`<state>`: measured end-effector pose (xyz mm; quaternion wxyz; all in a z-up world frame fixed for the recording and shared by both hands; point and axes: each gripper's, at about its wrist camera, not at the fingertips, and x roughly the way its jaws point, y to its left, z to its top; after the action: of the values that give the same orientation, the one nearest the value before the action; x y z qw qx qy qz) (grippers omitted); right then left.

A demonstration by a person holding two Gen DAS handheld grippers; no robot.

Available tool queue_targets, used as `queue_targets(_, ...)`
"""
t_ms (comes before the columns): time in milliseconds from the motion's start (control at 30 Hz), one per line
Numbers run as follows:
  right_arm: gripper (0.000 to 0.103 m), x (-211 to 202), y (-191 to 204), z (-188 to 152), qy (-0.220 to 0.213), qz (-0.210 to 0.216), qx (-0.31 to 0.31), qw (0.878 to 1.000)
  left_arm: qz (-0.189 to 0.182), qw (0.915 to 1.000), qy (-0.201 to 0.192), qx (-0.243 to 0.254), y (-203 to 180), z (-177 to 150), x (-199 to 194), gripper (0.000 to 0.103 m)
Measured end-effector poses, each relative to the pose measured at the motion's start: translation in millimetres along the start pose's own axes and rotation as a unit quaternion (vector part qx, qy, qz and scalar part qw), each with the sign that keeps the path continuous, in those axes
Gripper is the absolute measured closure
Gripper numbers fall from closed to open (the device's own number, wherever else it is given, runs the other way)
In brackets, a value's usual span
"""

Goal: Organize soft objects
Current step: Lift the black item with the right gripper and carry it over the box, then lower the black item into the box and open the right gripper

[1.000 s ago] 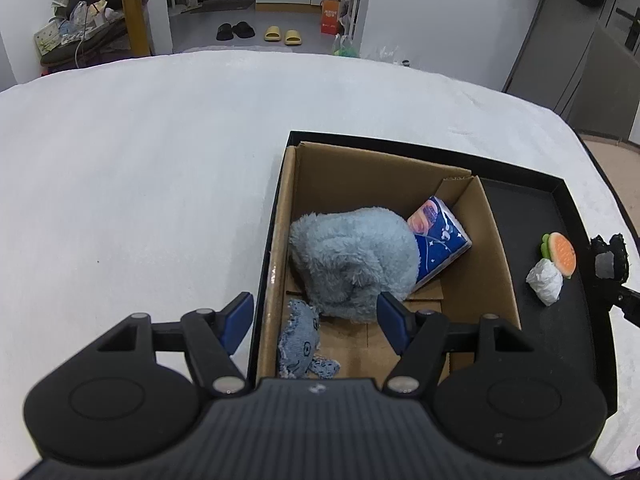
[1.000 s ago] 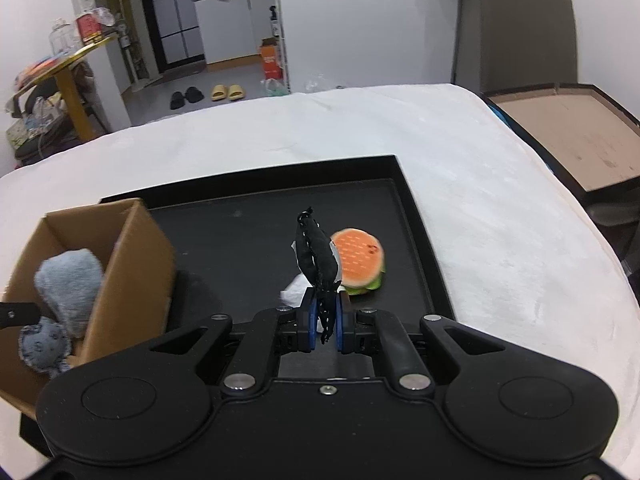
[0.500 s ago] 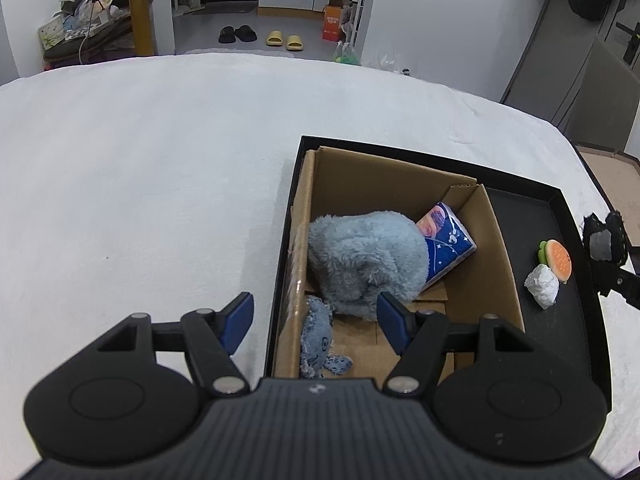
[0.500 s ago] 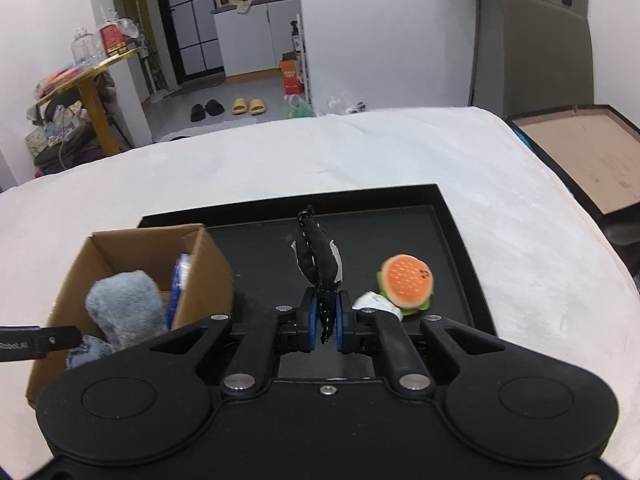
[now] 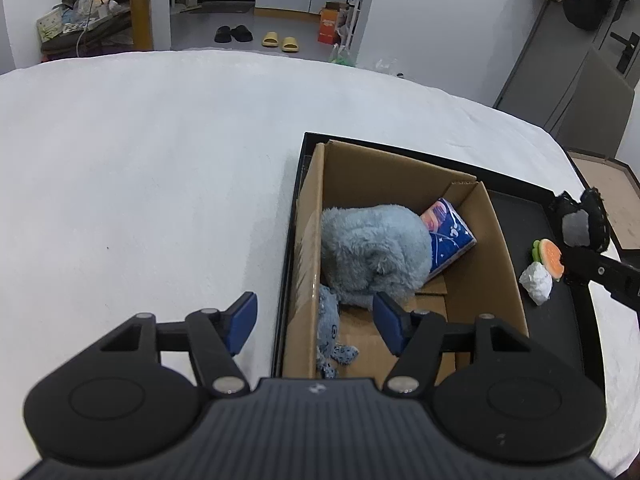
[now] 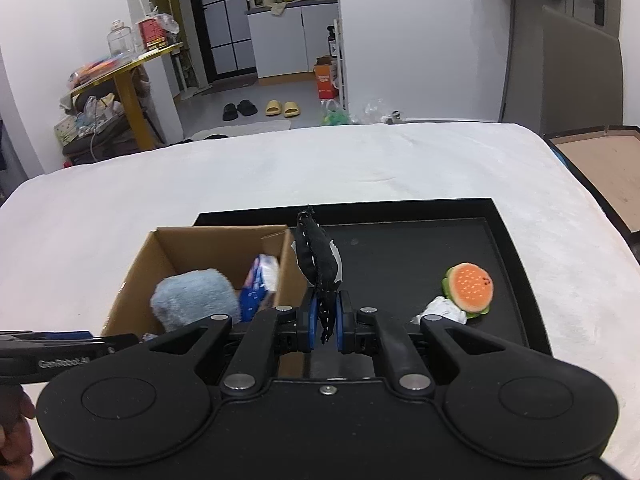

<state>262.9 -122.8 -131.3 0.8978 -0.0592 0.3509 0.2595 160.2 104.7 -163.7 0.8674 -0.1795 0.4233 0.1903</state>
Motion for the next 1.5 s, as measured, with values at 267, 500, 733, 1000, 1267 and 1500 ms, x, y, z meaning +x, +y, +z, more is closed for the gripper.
queue_targets(267,0.094,-5,20,-5,0.003,0.008,-0.010,1.000,-0.017,0.9997,0.002,-0.015,11,-3,-3,0.062)
queue_targets(500,0.094,-7,35,-9,0.005,0.015,-0.020,1.000,-0.038,0.9986,0.019,-0.033,19,-7,4,0.091)
queue_targets(733,0.093,-4,56,-16,0.018,0.025,-0.037,0.999,-0.054,0.9975,0.018,-0.042,26,-8,5,0.091)
queue_targets(1000,0.093,4,77,-23,0.036,0.028,-0.058,0.997,-0.065,0.9967,0.018,-0.046,30,-8,7,0.091)
queue_targets(1267,0.060,11,93,-31,0.060,0.014,-0.071,0.996,-0.080,0.9953,0.020,-0.052,37,-8,8,0.090)
queue_targets(1500,0.053,5,100,-28,0.049,0.013,-0.082,0.995,-0.081,0.9951,0.018,-0.054,37,-10,6,0.090)
